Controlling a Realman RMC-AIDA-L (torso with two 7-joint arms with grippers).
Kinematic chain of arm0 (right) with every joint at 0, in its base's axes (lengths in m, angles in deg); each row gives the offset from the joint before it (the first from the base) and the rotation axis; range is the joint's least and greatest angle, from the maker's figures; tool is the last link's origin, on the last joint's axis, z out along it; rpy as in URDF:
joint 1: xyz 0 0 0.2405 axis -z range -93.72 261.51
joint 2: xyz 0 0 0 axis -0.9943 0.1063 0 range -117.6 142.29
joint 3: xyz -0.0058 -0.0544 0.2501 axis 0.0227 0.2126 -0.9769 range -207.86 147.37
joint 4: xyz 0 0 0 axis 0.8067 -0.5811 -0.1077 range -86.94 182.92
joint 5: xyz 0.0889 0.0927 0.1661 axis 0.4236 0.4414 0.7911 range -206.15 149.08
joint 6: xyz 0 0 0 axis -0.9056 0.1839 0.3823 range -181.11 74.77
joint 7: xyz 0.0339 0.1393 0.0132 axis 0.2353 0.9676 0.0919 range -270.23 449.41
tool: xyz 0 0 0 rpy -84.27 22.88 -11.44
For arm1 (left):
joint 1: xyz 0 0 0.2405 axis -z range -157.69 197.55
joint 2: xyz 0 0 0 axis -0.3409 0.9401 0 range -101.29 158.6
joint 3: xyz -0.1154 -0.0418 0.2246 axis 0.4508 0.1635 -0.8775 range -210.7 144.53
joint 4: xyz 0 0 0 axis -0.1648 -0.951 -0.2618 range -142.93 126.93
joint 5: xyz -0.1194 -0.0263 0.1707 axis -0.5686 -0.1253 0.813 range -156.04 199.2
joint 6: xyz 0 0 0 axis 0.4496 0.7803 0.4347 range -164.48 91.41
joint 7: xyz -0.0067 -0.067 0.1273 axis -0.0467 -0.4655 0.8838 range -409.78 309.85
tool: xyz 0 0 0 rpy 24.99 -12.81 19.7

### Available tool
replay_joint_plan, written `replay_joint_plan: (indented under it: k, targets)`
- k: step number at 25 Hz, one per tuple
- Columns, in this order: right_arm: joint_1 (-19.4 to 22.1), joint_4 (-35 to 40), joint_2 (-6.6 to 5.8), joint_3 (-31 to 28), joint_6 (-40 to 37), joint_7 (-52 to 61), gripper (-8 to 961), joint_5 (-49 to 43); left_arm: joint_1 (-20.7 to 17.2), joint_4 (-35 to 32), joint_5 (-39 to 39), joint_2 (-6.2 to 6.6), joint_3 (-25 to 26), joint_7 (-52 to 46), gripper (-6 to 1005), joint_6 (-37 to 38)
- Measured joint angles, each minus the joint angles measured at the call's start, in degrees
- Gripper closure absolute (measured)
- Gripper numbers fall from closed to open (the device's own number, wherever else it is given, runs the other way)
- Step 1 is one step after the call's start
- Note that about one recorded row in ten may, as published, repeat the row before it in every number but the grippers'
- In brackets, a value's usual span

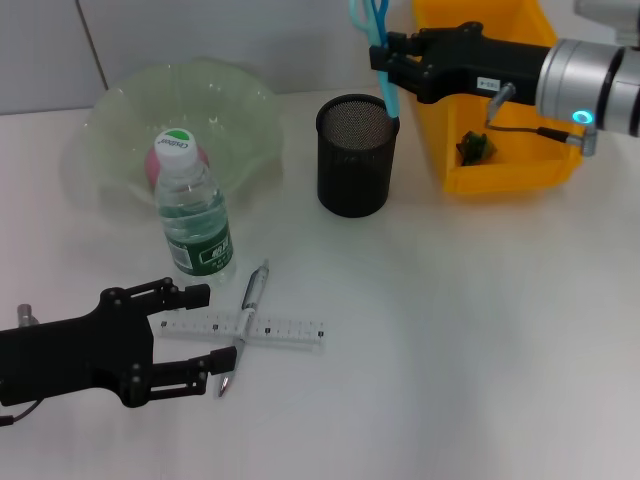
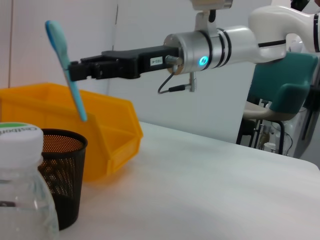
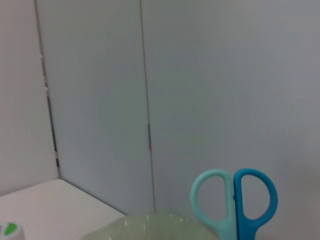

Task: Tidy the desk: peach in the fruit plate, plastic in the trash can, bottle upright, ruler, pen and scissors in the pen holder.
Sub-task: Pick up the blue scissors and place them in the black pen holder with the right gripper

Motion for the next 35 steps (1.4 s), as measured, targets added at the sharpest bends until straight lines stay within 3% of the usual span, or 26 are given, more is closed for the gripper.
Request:
replay_joint_plan:
  k: [12,19,35]
  targets:
    - [-1.66,-10.99,0.2,0.25,3.76,-12.86,687,9.17,0.18,-0.33,0.14,0.0,0.01,-1.24,192,0.66]
    - [-2.59,-14.58,0.36,-0.18,5.44,-16.72,682,9.7,0.45,-0.36,0.21,0.0,-0.15,-2.37,192,0.69]
    - [-3.93,-17.03,0.38,0.09,8.54,-18.62,669,11.13,0.35,-0.31,0.1,0.15,0.12,-2.48,192,1.42]
